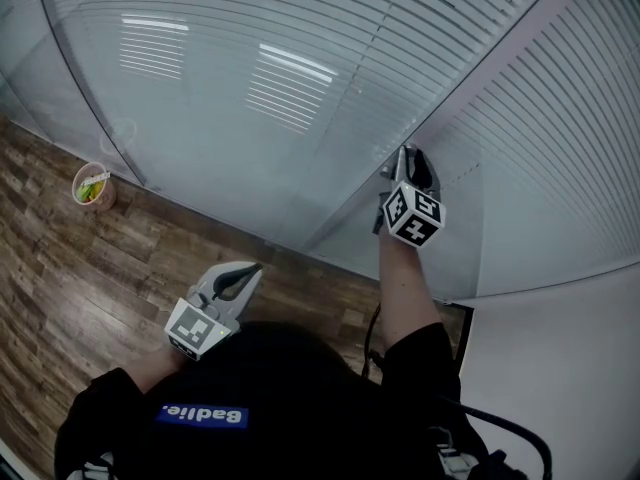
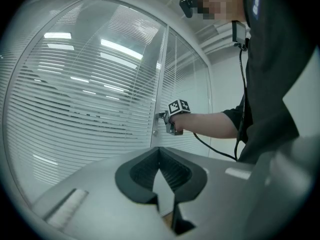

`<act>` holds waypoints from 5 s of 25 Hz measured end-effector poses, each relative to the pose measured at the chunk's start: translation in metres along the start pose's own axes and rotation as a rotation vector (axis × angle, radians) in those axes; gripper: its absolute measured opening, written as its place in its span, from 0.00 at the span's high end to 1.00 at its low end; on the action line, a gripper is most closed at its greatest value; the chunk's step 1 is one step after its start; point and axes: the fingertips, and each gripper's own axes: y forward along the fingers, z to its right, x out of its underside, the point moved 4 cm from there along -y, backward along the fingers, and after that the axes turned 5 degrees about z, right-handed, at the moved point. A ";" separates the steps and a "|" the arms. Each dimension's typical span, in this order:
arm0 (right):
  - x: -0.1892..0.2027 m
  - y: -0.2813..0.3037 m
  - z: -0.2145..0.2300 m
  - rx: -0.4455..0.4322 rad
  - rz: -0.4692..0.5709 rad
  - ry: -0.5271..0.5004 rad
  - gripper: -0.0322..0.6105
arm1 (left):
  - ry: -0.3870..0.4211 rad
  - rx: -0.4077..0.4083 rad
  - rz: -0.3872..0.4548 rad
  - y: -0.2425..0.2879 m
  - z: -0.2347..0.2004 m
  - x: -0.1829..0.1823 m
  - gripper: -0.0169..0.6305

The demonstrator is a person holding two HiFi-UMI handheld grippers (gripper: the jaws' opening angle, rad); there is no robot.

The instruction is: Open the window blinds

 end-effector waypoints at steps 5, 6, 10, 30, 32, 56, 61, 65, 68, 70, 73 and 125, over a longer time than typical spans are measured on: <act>-0.001 -0.001 0.003 -0.005 -0.004 0.185 0.74 | 0.001 -0.001 0.000 -0.001 0.000 -0.001 0.97; -0.001 0.000 0.004 -0.006 -0.006 0.223 0.74 | 0.000 -0.001 -0.001 -0.001 -0.001 -0.001 0.97; 0.000 0.003 0.005 -0.012 -0.004 0.339 0.74 | -0.003 -0.003 0.005 -0.001 -0.002 -0.002 0.97; 0.006 -0.005 -0.013 -0.149 -0.062 -1.316 0.68 | -0.035 -0.005 0.010 0.008 0.005 0.003 0.97; 0.009 -0.005 -0.015 -0.166 -0.063 -1.426 0.69 | -0.037 -0.005 0.012 0.008 0.007 0.002 0.97; 0.007 -0.002 -0.019 -0.071 -0.035 -1.026 0.75 | -0.034 -0.017 0.004 0.003 -0.002 0.005 0.97; 0.002 0.000 -0.019 -0.053 -0.035 -0.886 0.75 | -0.034 -0.015 0.003 0.003 -0.002 0.001 0.97; 0.002 0.001 -0.017 -0.044 -0.036 -0.763 0.75 | -0.031 -0.013 0.002 0.005 -0.002 0.001 0.97; 0.004 0.002 -0.015 -0.039 -0.034 -0.676 0.75 | -0.031 -0.013 0.001 0.006 -0.001 0.002 0.97; 0.003 0.003 -0.014 -0.038 -0.031 -0.623 0.75 | -0.030 -0.013 0.001 0.006 -0.002 0.002 0.97; 0.001 0.003 -0.013 -0.032 -0.038 -0.490 0.75 | -0.029 -0.014 0.001 0.005 -0.002 0.001 0.97; 0.004 0.005 -0.029 -0.119 -0.128 -1.174 0.71 | -0.079 0.005 -0.004 0.005 0.002 0.006 0.97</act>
